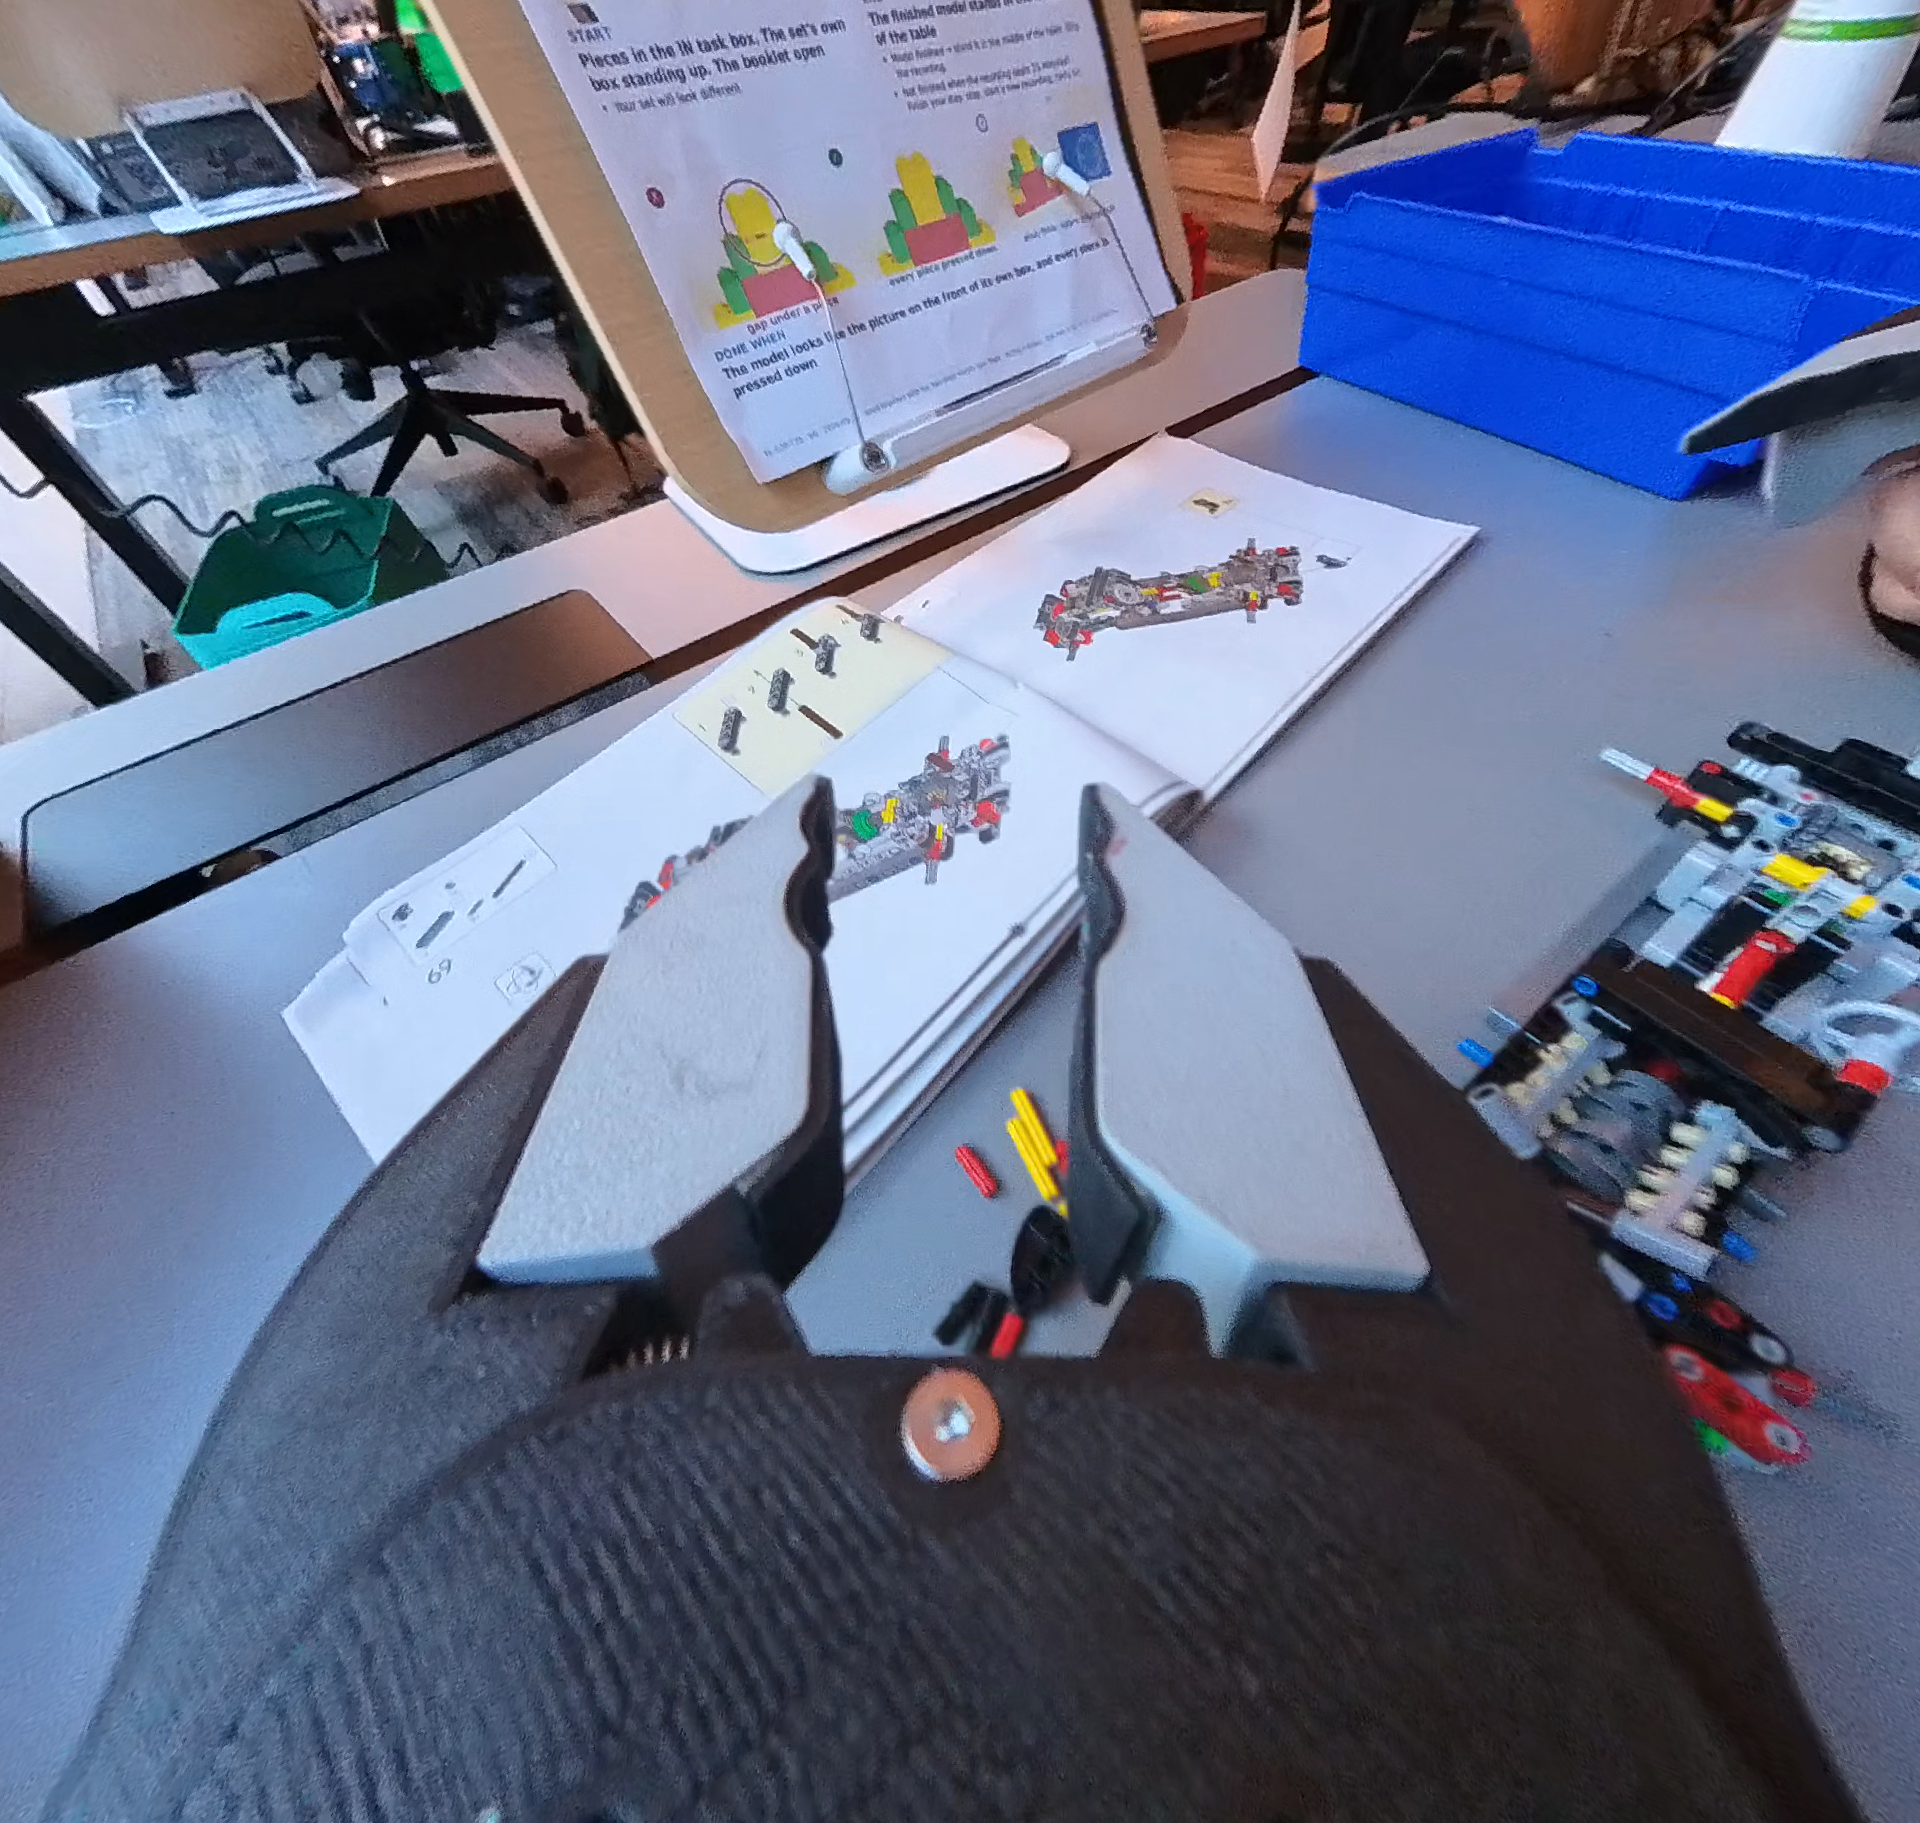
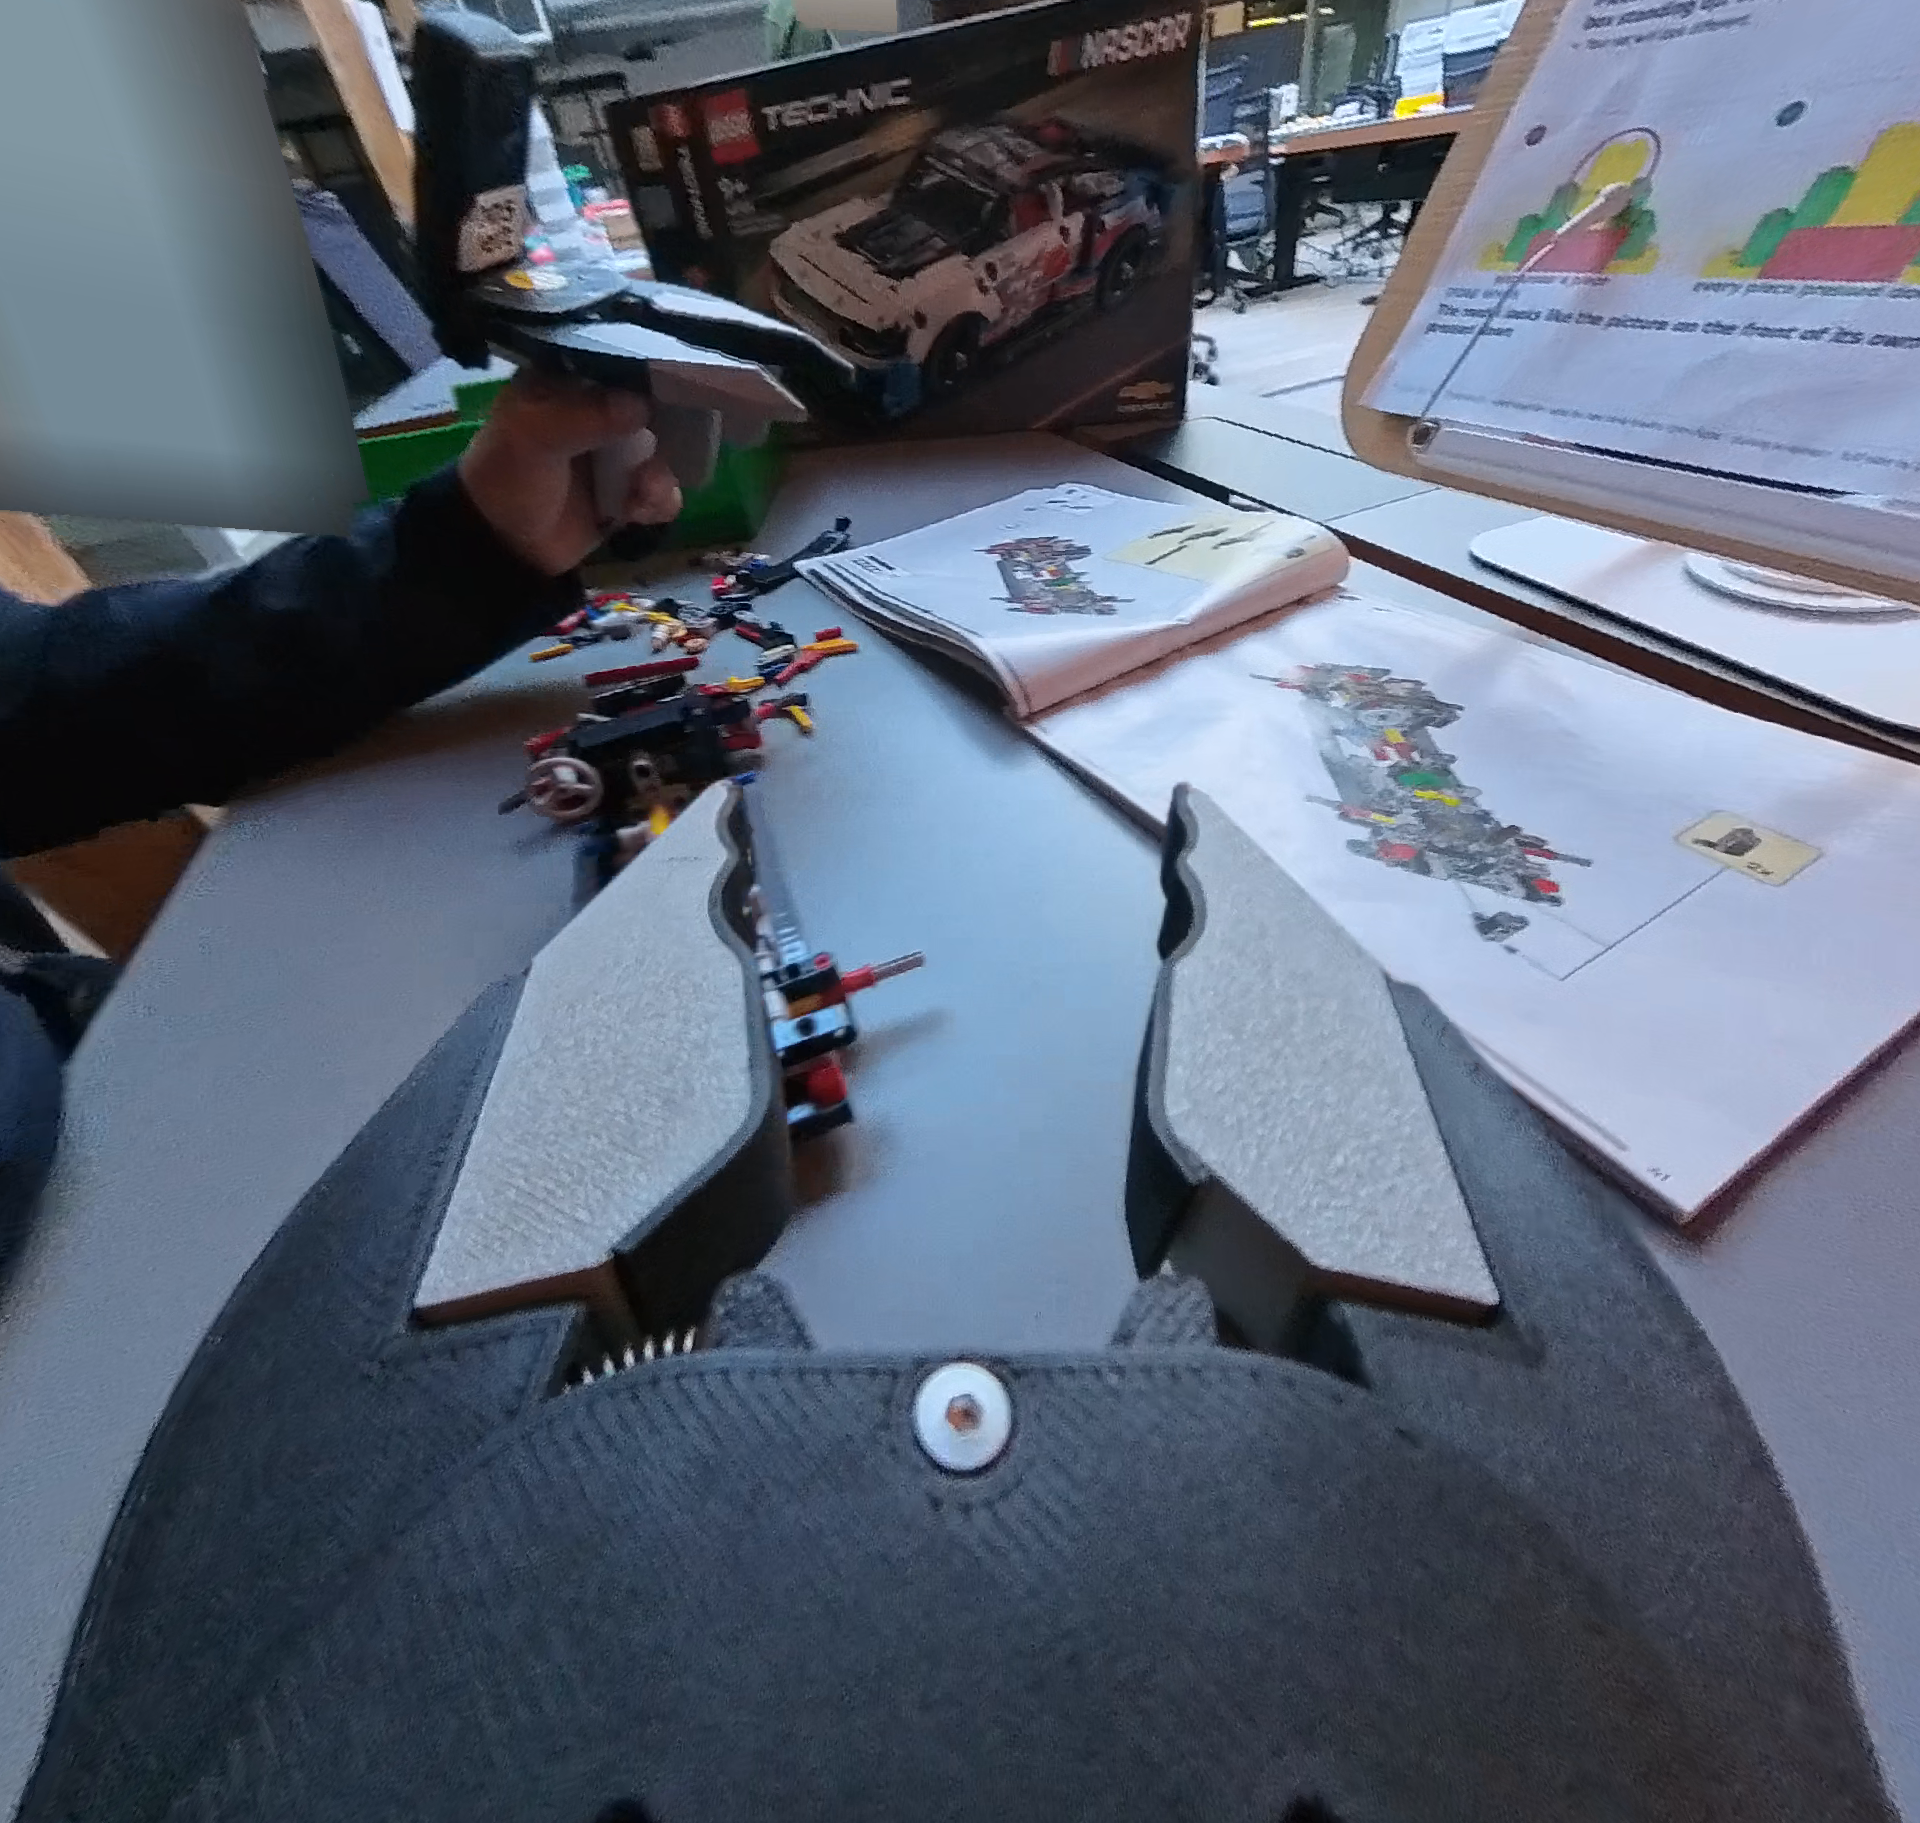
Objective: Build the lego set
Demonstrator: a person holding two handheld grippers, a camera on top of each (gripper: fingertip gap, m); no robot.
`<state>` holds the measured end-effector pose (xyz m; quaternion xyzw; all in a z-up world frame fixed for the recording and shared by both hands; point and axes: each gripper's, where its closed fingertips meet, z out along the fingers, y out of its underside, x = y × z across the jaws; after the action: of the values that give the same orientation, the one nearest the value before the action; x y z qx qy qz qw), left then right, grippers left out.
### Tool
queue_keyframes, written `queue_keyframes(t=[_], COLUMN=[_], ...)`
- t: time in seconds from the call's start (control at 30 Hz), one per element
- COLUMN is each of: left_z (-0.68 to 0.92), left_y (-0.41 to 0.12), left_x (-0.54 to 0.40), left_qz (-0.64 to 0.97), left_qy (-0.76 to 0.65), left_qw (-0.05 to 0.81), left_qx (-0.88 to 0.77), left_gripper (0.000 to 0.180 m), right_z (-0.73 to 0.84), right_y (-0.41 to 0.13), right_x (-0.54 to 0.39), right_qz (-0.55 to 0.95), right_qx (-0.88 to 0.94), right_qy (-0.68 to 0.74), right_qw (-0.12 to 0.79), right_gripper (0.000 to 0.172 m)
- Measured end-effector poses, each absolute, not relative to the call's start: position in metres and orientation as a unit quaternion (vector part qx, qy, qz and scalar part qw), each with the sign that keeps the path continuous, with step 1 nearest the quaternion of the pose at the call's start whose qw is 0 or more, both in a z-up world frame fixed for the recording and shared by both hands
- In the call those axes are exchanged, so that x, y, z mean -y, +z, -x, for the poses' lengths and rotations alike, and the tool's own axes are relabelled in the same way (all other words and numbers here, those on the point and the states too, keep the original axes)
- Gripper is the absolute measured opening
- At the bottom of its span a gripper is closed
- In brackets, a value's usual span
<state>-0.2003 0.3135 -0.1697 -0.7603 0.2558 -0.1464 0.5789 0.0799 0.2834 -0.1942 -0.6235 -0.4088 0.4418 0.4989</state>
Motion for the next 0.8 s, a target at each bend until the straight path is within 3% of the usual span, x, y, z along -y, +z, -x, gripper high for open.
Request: queue_keyframes(t=[0.2, 0.8], left_z=[0.204, 0.19], left_y=[-0.189, -0.21], left_x=[-0.311, -0.305], left_qz=[0.763, 0.772], left_qy=[-0.151, -0.159], left_qw=[0.567, 0.54], left_qx=[-0.271, -0.295], left_gripper=[0.036, 0.034], right_z=[-0.06, -0.046], right_y=[-0.204, -0.219], right_x=[-0.313, -0.332], right_qz=[0.642, 0.658], right_qx=[0.423, 0.442], right_qy=[0.396, 0.385], right_qw=[0.501, 0.472], right_gripper=[0.075, 0.06])
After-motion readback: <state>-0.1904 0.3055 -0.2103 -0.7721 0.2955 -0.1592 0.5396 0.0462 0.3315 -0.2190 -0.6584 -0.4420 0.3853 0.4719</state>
